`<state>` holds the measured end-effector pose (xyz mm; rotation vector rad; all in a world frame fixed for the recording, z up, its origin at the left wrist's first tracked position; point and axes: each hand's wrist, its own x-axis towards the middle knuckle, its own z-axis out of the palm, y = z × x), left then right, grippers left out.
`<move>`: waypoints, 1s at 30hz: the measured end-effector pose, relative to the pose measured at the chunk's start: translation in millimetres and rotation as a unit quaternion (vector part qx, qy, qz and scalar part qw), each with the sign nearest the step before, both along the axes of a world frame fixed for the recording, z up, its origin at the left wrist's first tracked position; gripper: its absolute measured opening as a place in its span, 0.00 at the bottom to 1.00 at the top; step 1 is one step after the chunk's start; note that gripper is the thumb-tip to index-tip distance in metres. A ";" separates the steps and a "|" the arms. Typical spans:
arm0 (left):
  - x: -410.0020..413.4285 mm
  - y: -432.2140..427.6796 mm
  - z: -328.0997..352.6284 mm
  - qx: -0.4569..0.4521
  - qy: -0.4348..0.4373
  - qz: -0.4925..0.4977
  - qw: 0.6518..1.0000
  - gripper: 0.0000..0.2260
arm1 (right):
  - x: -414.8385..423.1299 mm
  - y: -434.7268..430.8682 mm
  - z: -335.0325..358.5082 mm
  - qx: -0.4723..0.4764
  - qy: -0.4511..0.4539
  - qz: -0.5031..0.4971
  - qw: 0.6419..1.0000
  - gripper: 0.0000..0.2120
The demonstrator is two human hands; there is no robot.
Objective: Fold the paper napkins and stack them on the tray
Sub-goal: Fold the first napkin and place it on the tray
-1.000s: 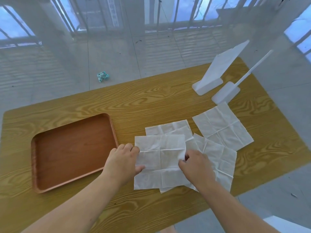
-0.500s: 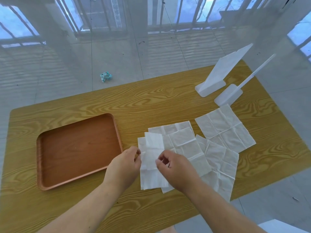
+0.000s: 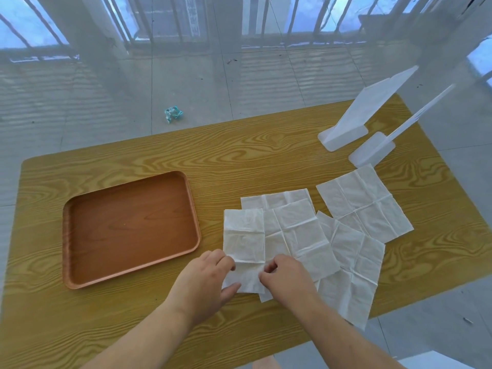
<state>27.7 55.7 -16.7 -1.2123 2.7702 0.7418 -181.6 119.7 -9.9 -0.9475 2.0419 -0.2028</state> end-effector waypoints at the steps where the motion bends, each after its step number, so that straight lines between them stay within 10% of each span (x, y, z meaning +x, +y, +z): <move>1: 0.9 -1.2 0.4 -0.002 0.004 0.008 1.000 0.20 | 0.6 -0.9 -0.2 0.002 -0.004 -0.001 1.000 0.03; 30: -5.6 -23.2 5.4 -0.021 -0.042 0.046 0.998 0.32 | 5.6 -30.2 21.2 -0.031 -0.137 -0.128 0.982 0.08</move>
